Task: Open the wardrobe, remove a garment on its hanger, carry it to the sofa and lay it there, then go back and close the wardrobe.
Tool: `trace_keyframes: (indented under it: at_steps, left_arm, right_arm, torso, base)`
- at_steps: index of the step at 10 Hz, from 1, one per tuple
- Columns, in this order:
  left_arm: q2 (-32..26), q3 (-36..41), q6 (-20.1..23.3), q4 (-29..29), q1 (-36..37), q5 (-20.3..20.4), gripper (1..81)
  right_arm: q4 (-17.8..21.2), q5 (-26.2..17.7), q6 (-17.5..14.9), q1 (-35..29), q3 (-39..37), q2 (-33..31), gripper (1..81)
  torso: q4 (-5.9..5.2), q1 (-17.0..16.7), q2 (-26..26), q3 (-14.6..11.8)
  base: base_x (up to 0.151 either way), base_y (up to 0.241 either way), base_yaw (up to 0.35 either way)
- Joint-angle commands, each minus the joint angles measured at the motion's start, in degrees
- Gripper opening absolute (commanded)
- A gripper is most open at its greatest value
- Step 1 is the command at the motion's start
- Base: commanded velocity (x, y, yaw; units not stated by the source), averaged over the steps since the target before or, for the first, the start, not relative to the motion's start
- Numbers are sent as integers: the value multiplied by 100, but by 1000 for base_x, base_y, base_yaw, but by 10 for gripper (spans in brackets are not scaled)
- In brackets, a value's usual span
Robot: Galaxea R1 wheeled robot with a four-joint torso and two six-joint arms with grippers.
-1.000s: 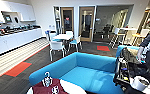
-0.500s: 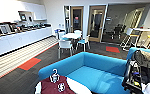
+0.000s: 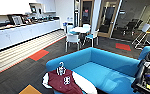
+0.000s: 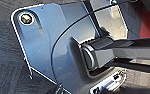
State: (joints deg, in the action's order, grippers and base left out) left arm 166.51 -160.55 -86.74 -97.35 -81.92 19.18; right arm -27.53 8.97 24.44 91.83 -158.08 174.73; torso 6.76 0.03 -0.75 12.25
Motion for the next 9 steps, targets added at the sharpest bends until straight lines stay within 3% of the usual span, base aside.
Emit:
trace_keyframes:
  at_steps: [1,2,3,5,6,9]
  left_arm:
    - [-74,-38,52,-56,154,-186,811]
    - [-65,-38,52,-56,154,-186,811]
    - [-65,-38,60,-56,154,-186,811]
    - [-65,-38,60,-56,154,-186,811]
    - [-65,-38,60,-82,154,-186,811]
    - [-64,-38,60,-142,154,-186,811]
  right_arm:
    - [-60,-291,-10,-72,15,12,811]
    - [-51,-291,-10,-72,15,12,811]
    - [-42,-291,-10,-72,15,3,811]
    - [-25,-300,-10,-98,15,12,811]
    - [-33,-308,-10,-99,15,12,811]
    - [-51,-326,-10,-143,-3,21,811]
  torso:
    - [-558,0,0,-2]
    - [-634,2,0,2]
    - [-234,2,0,4]
    - [-544,2,0,4]
    - [-607,2,0,4]
    - [-607,2,0,4]
  base:
    - [0,0,244]
    - [0,0,244]
    - [0,0,244]
    - [0,0,244]
    - [0,0,244]
    - [0,0,244]
